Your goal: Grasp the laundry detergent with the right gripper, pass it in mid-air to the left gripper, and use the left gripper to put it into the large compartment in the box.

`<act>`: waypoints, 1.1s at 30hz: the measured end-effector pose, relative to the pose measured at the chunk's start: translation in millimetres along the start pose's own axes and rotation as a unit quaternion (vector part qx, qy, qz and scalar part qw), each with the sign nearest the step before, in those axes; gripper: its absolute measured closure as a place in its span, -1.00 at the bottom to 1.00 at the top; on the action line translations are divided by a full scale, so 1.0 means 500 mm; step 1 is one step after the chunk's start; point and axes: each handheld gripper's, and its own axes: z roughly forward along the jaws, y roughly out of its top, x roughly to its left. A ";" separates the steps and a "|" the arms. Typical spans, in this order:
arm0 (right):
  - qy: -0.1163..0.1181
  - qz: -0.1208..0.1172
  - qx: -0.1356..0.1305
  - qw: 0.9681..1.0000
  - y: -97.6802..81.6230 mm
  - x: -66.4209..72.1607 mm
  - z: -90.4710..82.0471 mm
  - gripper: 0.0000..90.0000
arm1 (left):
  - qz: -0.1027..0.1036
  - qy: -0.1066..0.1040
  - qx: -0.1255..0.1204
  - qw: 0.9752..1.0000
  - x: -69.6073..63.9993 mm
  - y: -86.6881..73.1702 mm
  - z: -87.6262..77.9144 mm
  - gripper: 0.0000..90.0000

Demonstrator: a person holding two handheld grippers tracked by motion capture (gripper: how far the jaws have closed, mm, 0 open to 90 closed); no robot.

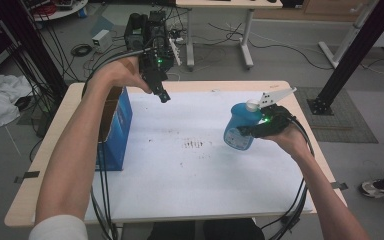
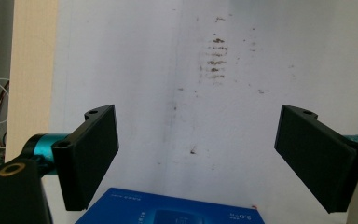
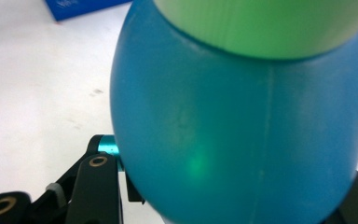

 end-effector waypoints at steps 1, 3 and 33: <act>0.012 -0.009 -0.002 1.000 0.012 0.006 0.001 0.00 | 0.002 -0.001 -0.003 1.000 -0.004 0.002 -0.002 -0.70; 0.021 -0.017 0.002 1.000 0.025 0.013 0.002 0.00 | 0.012 0.000 -0.010 1.000 -0.016 0.010 -0.009 -0.70; 0.119 -0.121 0.021 0.985 0.118 0.069 0.071 0.00 | 0.050 -0.070 -0.081 0.993 -0.123 0.103 0.045 -0.70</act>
